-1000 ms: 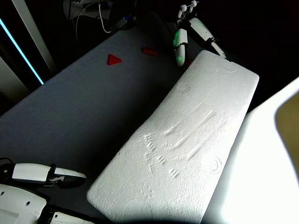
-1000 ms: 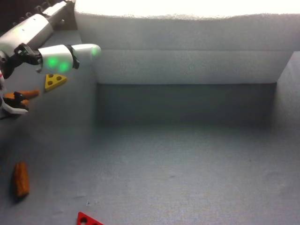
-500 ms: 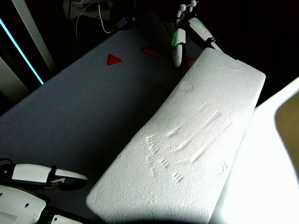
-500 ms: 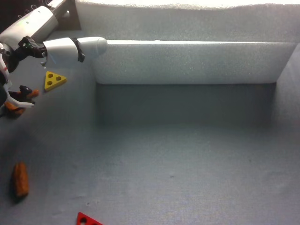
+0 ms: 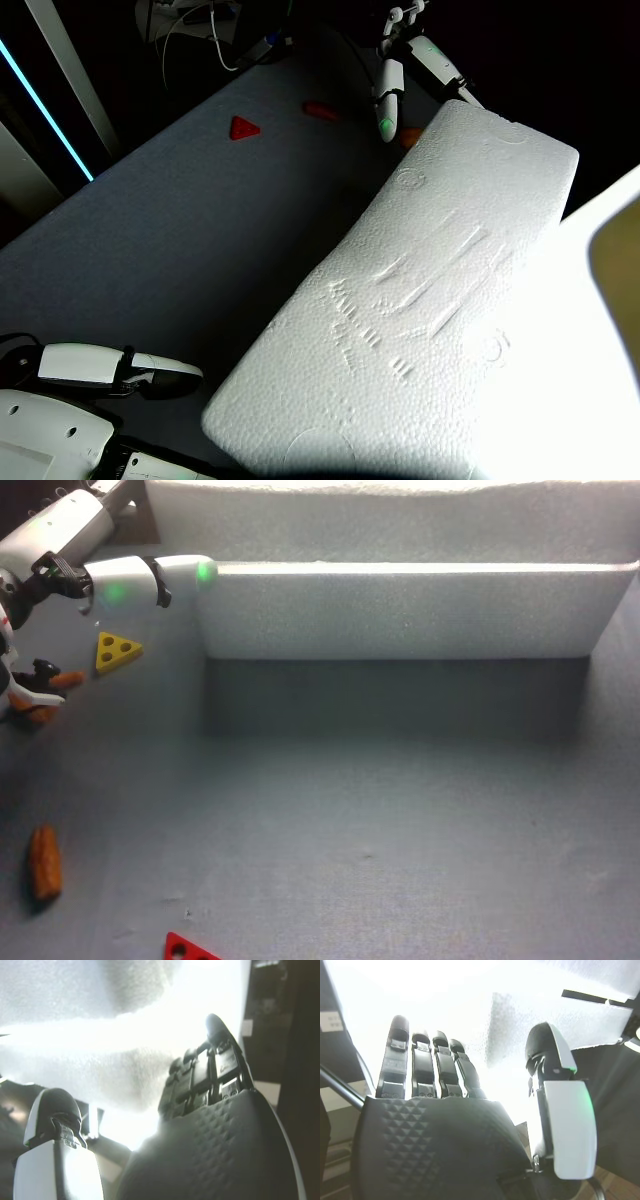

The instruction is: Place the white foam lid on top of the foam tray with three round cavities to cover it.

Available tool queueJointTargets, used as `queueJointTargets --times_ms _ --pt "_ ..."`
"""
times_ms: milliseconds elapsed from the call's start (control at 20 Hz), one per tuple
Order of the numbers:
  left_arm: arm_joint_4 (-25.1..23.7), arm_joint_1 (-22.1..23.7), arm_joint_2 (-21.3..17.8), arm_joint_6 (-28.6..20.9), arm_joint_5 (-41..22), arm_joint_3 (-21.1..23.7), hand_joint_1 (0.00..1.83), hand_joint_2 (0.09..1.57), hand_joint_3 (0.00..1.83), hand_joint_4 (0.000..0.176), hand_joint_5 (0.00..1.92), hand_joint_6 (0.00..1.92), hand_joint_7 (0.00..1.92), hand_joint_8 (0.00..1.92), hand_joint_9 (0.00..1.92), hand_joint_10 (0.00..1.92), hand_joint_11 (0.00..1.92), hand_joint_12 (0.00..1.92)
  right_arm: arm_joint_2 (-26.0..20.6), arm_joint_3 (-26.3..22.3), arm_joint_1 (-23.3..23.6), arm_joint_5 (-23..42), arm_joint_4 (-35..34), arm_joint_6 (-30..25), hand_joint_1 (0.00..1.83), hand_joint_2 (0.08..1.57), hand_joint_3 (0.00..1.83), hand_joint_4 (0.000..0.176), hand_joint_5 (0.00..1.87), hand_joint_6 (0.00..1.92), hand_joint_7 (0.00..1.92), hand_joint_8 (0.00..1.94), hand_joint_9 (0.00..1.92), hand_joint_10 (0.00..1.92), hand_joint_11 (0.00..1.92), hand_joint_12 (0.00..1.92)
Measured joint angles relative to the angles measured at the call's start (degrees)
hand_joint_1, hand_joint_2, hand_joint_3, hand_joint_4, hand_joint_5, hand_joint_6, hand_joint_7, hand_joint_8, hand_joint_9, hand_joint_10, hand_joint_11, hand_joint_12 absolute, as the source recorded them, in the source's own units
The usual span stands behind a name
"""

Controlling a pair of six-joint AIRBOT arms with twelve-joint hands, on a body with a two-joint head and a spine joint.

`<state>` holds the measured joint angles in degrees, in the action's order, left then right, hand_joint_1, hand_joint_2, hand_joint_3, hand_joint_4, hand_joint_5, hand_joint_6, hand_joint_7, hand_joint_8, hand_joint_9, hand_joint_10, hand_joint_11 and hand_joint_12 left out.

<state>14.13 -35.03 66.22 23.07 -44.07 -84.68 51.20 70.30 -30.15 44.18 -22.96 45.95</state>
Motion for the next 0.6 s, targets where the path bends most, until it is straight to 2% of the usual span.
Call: queueJointTargets --times_ms 150,200,250,300,350,450,500,550,600 --pt "-0.02 0.33 0.9 -0.04 2.25 -0.81 0.47 1.08 0.0 0.01 0.03 0.0 0.0 0.0 0.0 0.0 0.0 0.59 0.46 0.81 0.61 -0.76 -0.42 -0.07 0.62 1.22 0.0 0.0 0.0 0.0 0.0 0.0 0.0 0.0 0.0 0.14" --pt "-0.04 0.46 1.27 0.02 3.08 -1.2 0.47 1.08 0.0 0.017 0.03 0.0 0.0 0.0 0.0 0.0 0.0 0.6 0.46 1.03 0.61 -0.79 -0.28 -0.07 0.62 1.22 0.0 0.0 0.0 0.0 0.0 0.0 0.0 0.0 0.0 0.05" --pt "-0.09 0.5 1.44 0.02 3.34 -1.44 0.47 1.08 0.0 0.017 0.03 0.0 0.0 0.0 0.0 0.0 0.0 0.6 0.59 1.18 0.61 -0.83 -0.39 -0.07 0.62 1.22 0.0 0.0 0.0 0.0 0.0 0.0 0.0 0.0 0.0 0.05" --pt "-0.13 0.52 1.73 -0.02 3.48 -1.75 0.48 1.08 0.0 0.008 0.02 0.0 0.0 0.0 0.0 0.0 0.0 0.56 0.68 1.22 0.61 -0.94 -0.55 -0.09 0.62 1.21 0.0 0.0 0.0 0.0 0.0 0.0 0.0 0.0 0.0 0.03" --pt "-0.13 0.52 1.79 -0.02 3.54 -1.79 0.48 1.08 0.0 0.008 0.02 0.0 0.0 0.0 0.0 0.0 0.0 0.56 0.72 1.29 0.61 -1.2 -0.63 -0.09 0.62 1.21 0.0 0.0 0.0 0.0 0.0 0.0 0.0 0.0 0.0 0.03" --pt "-0.17 0.7 2.08 -0.02 3.93 -2.05 0.46 1.1 0.01 0.019 0.01 0.0 0.0 0.0 0.0 0.0 0.0 0.55 0.85 1.49 0.61 -1.27 -0.7 -0.07 0.61 1.22 0.0 0.0 0.0 0.0 0.0 0.0 0.0 0.0 0.0 0.12" --pt "-0.17 0.83 2.21 -0.02 4.0 -2.23 0.47 1.1 0.01 0.017 0.01 0.0 0.0 0.0 0.0 0.0 0.0 0.54 1.01 1.6 0.61 -1.25 -0.85 -0.09 0.61 1.22 0.0 0.0 0.0 0.0 0.0 0.0 0.0 0.0 0.0 0.14" --pt "-0.17 0.9 2.21 -0.02 4.24 -2.29 0.46 1.1 0.0 0.02 0.01 0.0 0.0 0.0 0.0 0.0 0.0 0.51 1.36 1.99 0.61 -1.27 -1.16 -0.09 0.58 1.22 0.0 0.0 0.0 0.0 0.0 0.0 0.0 0.0 0.0 0.3" --pt "-0.22 0.96 2.21 -0.02 4.28 -2.34 0.47 1.1 0.0 0.02 0.0 0.0 0.0 0.0 0.0 0.0 0.0 0.51 1.51 2.12 0.61 -1.62 -1.18 -0.11 0.58 1.22 0.0 0.0 0.0 0.0 0.0 0.0 0.0 0.0 0.0 0.32"
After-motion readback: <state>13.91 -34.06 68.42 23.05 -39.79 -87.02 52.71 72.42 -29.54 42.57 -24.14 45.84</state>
